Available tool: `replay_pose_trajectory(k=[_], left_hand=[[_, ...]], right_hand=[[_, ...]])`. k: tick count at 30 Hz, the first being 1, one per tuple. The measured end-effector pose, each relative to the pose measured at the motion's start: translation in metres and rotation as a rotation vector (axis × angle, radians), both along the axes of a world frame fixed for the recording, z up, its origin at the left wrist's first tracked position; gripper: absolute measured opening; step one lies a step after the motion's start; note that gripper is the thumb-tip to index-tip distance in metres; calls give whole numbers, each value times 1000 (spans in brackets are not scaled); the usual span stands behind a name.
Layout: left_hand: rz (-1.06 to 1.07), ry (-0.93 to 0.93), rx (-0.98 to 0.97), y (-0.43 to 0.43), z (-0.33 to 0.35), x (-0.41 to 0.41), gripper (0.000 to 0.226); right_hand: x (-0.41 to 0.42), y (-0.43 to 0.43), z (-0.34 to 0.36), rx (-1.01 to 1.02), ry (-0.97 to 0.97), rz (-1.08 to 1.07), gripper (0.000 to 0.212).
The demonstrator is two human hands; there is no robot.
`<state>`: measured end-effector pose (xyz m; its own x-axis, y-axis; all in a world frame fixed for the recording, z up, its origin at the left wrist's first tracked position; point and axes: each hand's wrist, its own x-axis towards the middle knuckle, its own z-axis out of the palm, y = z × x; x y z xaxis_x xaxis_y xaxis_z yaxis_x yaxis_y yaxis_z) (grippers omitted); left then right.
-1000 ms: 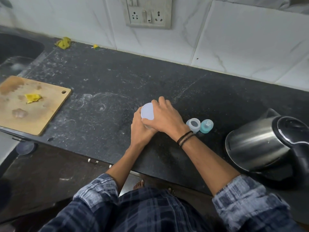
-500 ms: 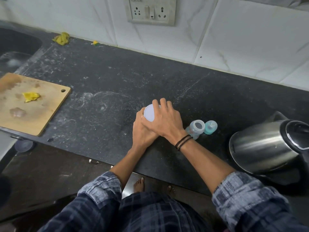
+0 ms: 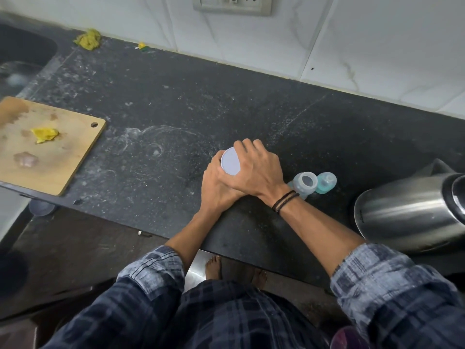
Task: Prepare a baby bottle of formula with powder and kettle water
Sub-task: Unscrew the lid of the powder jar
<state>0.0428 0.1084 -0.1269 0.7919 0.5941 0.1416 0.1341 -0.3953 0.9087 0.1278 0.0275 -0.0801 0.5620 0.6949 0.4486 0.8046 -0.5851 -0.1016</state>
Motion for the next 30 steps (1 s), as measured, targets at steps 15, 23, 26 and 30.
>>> replay_pose_trajectory(k=[15, 23, 26, 30], left_hand=[[-53, 39, 49, 10, -10, 2, 102], [-172, -21, 148, 25, -8, 8, 76], [-167, -31, 164, 25, -11, 8, 79], [-139, -31, 184, 21, -13, 9, 82]], right_hand=[[8, -3, -4, 14, 53, 73, 58], [14, -7, 0, -62, 91, 193, 59], [16, -8, 3, -102, 107, 206, 60], [18, -10, 11, -185, 171, 226, 61]])
